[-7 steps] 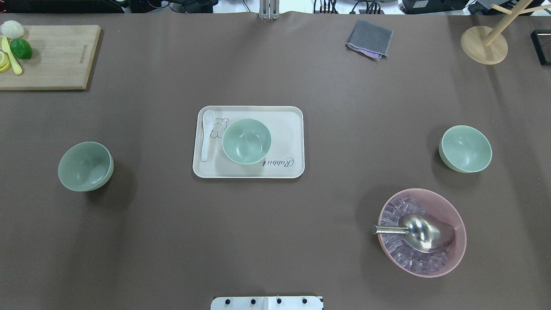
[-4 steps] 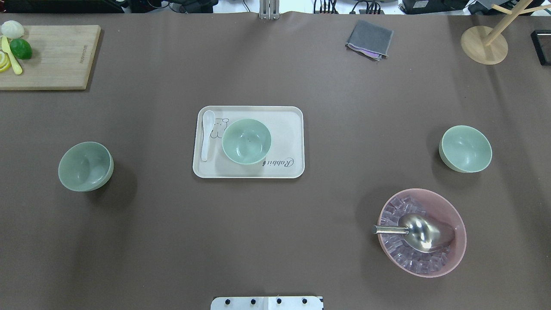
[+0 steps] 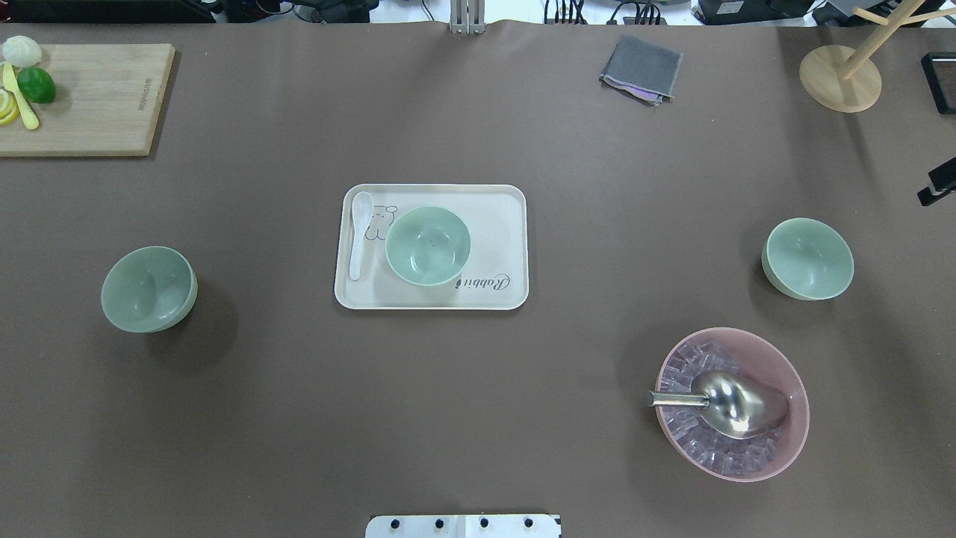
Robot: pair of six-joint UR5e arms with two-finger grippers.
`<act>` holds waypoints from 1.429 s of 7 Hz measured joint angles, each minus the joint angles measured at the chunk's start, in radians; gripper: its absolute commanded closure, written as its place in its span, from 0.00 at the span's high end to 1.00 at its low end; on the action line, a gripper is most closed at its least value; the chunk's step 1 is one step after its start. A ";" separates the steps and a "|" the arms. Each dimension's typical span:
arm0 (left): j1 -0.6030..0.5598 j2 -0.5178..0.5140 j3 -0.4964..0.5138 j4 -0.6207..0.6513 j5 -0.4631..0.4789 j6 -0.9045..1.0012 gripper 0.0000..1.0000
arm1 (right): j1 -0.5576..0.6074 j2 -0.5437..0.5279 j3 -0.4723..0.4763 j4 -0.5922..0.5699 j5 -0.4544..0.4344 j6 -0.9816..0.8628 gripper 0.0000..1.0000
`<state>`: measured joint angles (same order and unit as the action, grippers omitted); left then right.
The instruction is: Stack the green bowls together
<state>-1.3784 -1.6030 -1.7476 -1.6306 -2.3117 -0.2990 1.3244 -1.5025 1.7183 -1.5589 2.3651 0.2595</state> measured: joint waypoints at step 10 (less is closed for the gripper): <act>0.171 -0.123 0.069 -0.001 0.033 -0.163 0.98 | -0.220 0.006 -0.112 0.233 -0.108 0.218 0.78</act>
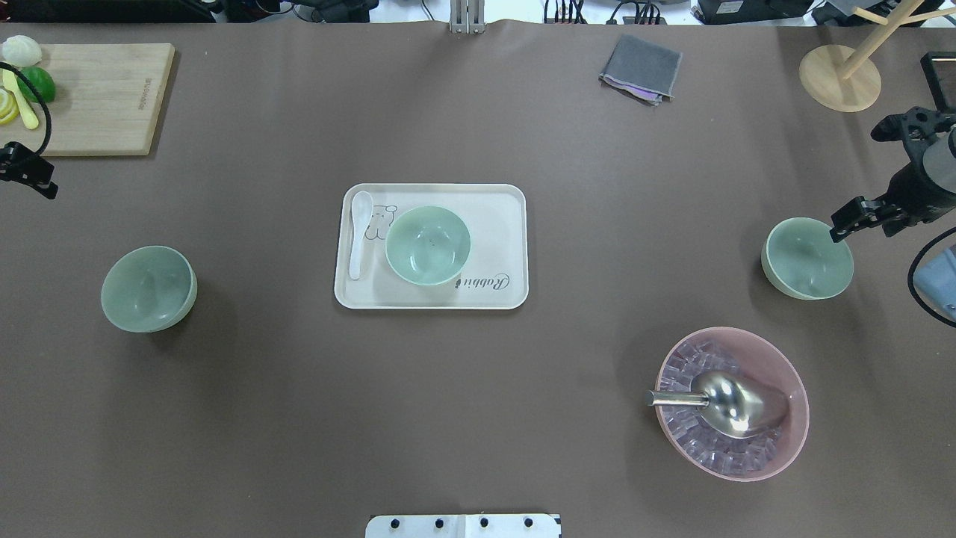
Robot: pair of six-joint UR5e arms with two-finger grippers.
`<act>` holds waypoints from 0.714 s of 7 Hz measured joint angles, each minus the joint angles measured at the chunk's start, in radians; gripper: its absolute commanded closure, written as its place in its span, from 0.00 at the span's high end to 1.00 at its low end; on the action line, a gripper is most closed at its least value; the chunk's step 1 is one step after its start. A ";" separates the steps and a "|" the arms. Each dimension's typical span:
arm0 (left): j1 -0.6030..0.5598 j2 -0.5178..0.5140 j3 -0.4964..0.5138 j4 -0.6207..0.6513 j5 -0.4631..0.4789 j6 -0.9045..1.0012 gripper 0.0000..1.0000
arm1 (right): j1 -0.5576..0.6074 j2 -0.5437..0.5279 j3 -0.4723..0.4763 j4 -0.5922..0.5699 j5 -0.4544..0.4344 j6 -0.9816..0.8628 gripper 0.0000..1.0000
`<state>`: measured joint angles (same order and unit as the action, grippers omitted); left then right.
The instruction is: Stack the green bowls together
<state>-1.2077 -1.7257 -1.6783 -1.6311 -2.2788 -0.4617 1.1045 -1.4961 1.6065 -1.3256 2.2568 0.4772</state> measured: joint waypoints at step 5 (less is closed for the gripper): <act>0.005 -0.011 0.007 0.008 -0.053 -0.004 0.98 | -0.041 0.000 -0.025 0.025 -0.001 0.000 0.21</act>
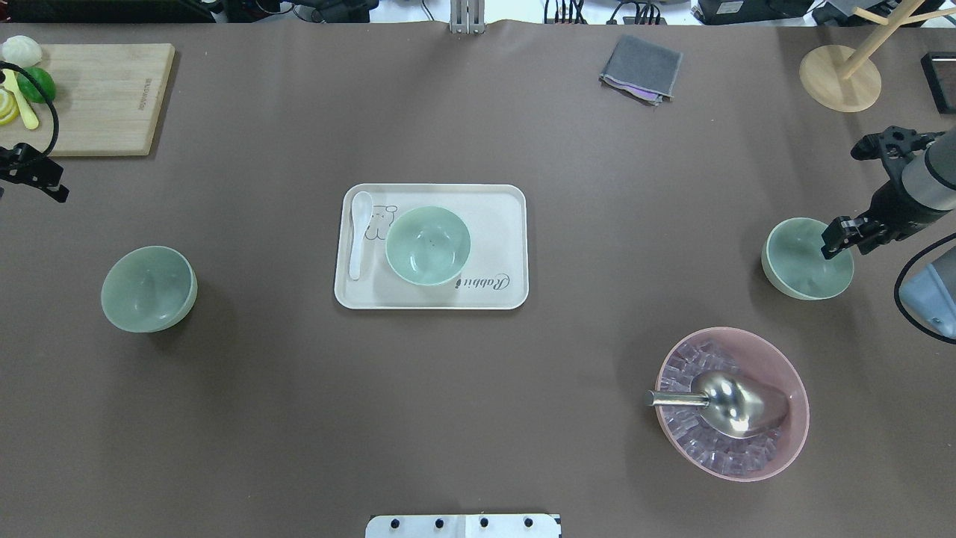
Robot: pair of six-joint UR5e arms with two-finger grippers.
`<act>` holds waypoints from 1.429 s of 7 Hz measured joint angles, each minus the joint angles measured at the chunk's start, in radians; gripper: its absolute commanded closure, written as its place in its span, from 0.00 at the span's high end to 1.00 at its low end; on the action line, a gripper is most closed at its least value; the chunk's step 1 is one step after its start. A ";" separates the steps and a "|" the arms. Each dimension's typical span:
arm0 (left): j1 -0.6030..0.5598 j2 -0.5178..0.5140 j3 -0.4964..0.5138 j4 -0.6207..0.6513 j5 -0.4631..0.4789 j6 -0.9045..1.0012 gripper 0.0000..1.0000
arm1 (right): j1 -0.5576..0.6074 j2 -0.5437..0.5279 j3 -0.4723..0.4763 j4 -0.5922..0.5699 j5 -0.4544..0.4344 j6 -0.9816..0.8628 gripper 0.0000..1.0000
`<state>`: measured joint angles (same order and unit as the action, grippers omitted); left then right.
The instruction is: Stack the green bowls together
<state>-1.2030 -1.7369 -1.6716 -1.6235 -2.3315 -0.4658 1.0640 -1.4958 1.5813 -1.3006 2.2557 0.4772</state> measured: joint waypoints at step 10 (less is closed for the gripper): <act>0.121 0.013 0.004 -0.053 0.002 -0.001 0.95 | -0.002 0.185 -0.029 -0.018 0.073 0.160 0.00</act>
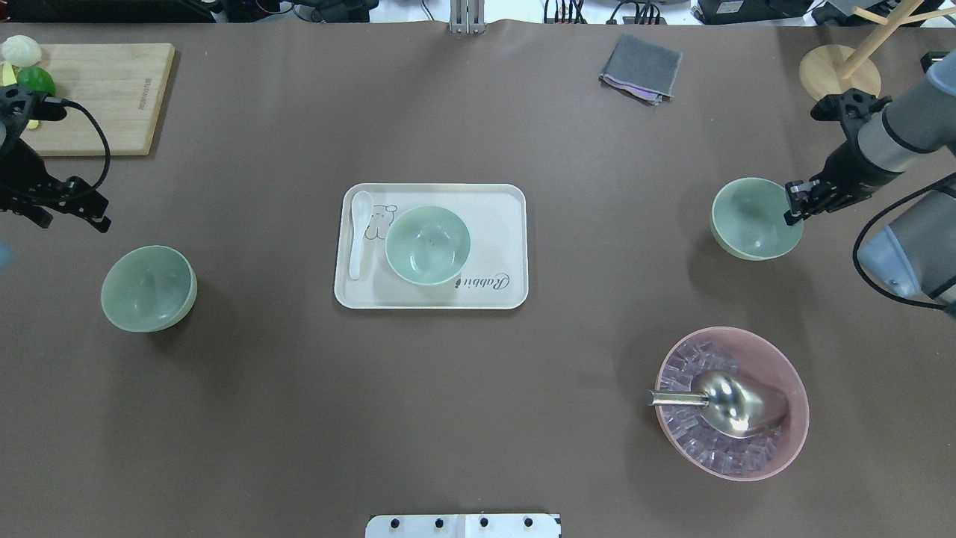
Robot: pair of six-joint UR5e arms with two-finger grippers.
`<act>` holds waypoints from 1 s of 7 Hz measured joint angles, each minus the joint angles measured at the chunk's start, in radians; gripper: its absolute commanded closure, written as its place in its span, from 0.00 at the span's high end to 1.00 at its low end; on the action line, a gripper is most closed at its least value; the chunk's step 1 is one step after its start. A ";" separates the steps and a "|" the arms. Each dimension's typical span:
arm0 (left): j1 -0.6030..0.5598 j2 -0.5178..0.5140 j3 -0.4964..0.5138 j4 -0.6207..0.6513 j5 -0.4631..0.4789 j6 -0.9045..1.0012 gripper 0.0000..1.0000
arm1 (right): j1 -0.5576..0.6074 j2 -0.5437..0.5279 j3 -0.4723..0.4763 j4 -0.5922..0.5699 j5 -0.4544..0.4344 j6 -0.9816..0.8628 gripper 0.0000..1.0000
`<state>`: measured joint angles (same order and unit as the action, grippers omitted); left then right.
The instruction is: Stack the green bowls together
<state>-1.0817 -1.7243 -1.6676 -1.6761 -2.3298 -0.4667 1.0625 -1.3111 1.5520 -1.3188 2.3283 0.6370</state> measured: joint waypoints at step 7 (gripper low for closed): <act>0.128 0.120 -0.006 -0.304 0.050 -0.229 0.47 | -0.098 0.257 -0.003 -0.050 0.004 0.373 0.00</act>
<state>-0.9532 -1.6043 -1.6735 -1.9804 -2.2795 -0.6962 0.9645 -1.0541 1.5493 -1.3688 2.3319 1.0105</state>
